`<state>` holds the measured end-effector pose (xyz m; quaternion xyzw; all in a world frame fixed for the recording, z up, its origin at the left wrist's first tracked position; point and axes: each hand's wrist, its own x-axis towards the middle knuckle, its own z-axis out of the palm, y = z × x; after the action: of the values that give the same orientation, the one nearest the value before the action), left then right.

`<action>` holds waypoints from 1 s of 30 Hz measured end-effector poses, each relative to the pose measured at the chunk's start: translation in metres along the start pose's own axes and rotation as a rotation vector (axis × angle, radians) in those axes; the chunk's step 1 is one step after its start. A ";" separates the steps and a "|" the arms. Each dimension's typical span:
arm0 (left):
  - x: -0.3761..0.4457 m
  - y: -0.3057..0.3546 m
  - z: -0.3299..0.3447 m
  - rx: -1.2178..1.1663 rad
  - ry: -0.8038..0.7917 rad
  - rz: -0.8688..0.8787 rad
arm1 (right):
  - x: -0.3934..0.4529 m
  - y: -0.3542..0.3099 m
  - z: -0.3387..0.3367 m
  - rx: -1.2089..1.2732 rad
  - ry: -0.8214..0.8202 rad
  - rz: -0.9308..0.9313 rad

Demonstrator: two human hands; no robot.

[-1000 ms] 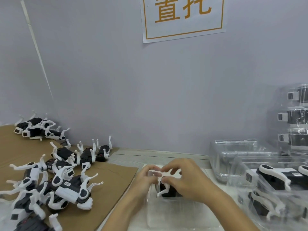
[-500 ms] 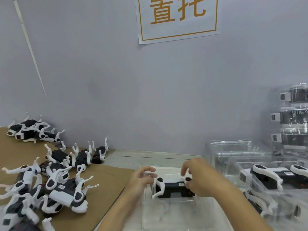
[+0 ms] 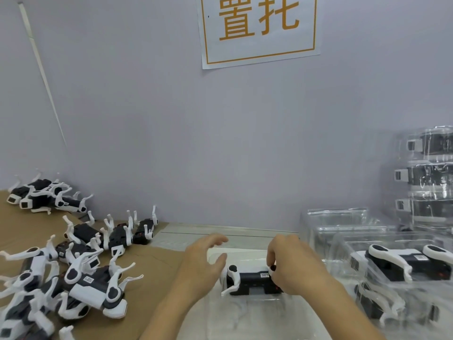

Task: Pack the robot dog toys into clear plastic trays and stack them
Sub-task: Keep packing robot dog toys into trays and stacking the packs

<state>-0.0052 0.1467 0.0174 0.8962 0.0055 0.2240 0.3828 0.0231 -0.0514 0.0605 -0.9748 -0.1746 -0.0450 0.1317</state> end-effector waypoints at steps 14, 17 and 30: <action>-0.011 0.041 0.014 0.463 -0.508 0.084 | 0.003 0.008 -0.002 0.114 -0.009 -0.015; -0.013 0.042 0.011 0.470 -0.498 0.123 | 0.006 0.013 -0.005 0.180 -0.032 -0.041; -0.009 0.039 0.002 0.578 -0.217 0.170 | 0.017 0.029 -0.024 0.503 0.364 -0.073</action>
<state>-0.0189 0.1161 0.0390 0.9838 -0.0467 0.1473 0.0906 0.0485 -0.0791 0.0793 -0.8806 -0.1887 -0.1791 0.3961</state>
